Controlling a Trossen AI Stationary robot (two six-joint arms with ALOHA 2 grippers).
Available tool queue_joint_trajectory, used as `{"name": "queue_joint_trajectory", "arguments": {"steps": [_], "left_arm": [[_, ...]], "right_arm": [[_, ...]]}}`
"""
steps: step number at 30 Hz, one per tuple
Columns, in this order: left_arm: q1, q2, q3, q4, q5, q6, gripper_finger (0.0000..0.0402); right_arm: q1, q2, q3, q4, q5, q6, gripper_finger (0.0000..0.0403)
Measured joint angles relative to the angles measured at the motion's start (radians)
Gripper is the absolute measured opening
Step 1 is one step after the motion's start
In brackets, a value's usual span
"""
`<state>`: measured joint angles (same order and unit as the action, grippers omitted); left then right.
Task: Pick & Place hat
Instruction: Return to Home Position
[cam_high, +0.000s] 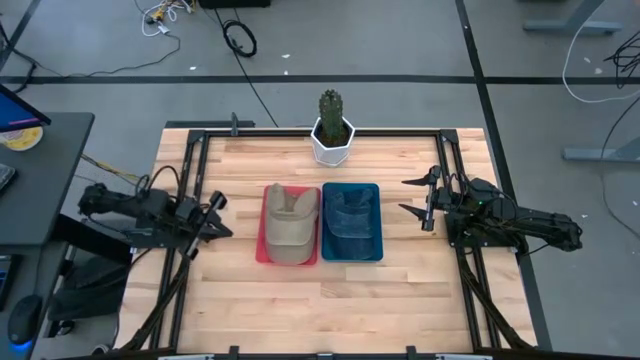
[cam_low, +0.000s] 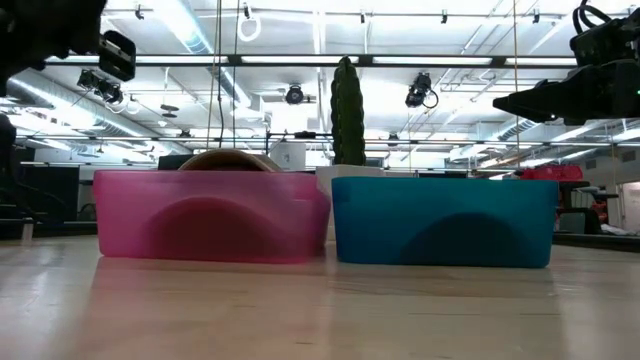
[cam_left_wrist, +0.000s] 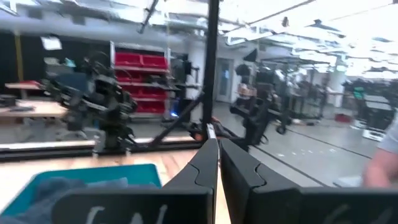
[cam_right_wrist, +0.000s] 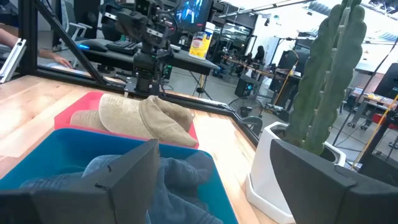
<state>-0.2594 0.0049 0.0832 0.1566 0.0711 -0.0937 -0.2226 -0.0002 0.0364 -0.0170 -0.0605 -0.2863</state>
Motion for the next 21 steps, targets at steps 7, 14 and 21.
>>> {"name": "queue_joint_trajectory", "arguments": {"steps": [7, 14, 21], "left_arm": [[0.124, -0.004, -0.008, -0.005, 0.112, -0.028, 0.0019], [0.215, -0.003, -0.009, -0.026, 0.128, -0.033, 0.0019], [0.254, -0.004, -0.009, 0.007, 0.228, -0.036, 0.0019]], "right_arm": [[0.0, 0.0, 0.0, 0.001, 0.0, 0.0, 0.0312], [0.0, 0.0, 0.0, 0.001, 0.0, 0.0, 0.0312], [0.0, 0.0, 0.0, 0.001, 0.0, 0.0, 0.0312]]}}
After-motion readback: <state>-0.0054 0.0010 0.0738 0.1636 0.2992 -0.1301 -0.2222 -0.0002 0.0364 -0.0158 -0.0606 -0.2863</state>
